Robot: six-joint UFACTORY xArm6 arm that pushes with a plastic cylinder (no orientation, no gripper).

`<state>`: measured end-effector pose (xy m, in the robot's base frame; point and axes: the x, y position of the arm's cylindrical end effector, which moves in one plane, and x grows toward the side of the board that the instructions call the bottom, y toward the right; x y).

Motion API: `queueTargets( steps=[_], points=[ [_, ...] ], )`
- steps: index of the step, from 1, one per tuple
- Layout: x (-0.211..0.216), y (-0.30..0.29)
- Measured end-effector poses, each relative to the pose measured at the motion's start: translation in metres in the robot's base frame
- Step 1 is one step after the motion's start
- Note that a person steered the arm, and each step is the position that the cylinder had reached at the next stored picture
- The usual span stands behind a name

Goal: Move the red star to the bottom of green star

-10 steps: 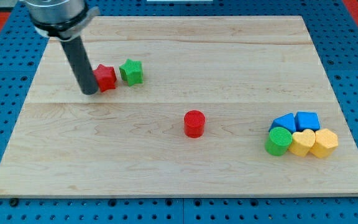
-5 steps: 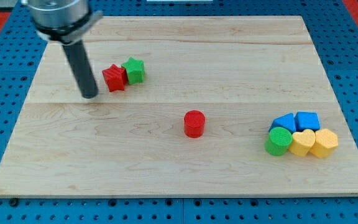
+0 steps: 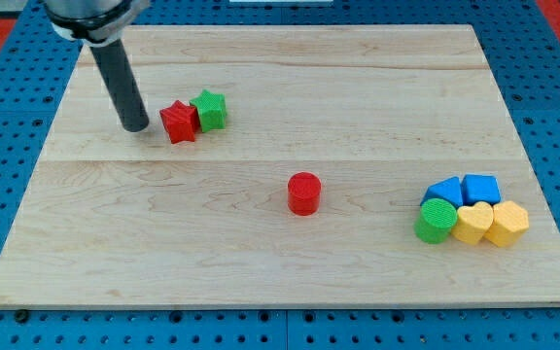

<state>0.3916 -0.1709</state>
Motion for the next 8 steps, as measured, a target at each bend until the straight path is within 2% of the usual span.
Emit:
queueTargets(
  steps=[4,8],
  points=[
    [0.002,0.101],
    [0.001,0.102]
  ],
)
